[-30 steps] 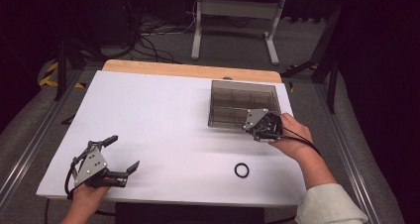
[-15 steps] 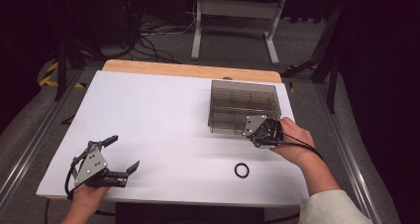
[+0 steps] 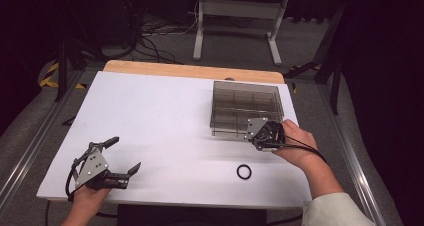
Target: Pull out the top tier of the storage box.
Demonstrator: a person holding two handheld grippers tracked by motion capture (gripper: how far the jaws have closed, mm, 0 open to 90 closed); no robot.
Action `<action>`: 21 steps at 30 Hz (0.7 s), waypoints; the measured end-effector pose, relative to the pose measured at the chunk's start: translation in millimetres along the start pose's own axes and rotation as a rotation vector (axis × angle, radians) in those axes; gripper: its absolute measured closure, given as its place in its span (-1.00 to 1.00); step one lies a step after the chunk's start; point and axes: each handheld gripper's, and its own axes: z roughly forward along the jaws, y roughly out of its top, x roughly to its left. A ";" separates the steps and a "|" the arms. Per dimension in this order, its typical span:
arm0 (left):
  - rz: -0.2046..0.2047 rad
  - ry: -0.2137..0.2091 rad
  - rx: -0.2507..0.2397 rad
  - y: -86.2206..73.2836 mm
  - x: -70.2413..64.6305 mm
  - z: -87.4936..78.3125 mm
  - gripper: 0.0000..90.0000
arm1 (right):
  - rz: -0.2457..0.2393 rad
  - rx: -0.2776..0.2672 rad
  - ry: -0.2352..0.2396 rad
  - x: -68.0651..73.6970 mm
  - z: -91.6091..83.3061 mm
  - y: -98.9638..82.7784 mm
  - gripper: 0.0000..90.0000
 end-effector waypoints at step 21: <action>0.010 -0.009 0.004 0.7 1.4 2.9 -0.98 | 0.150 -0.160 -0.019 1.7 -31.8 1.3 -0.15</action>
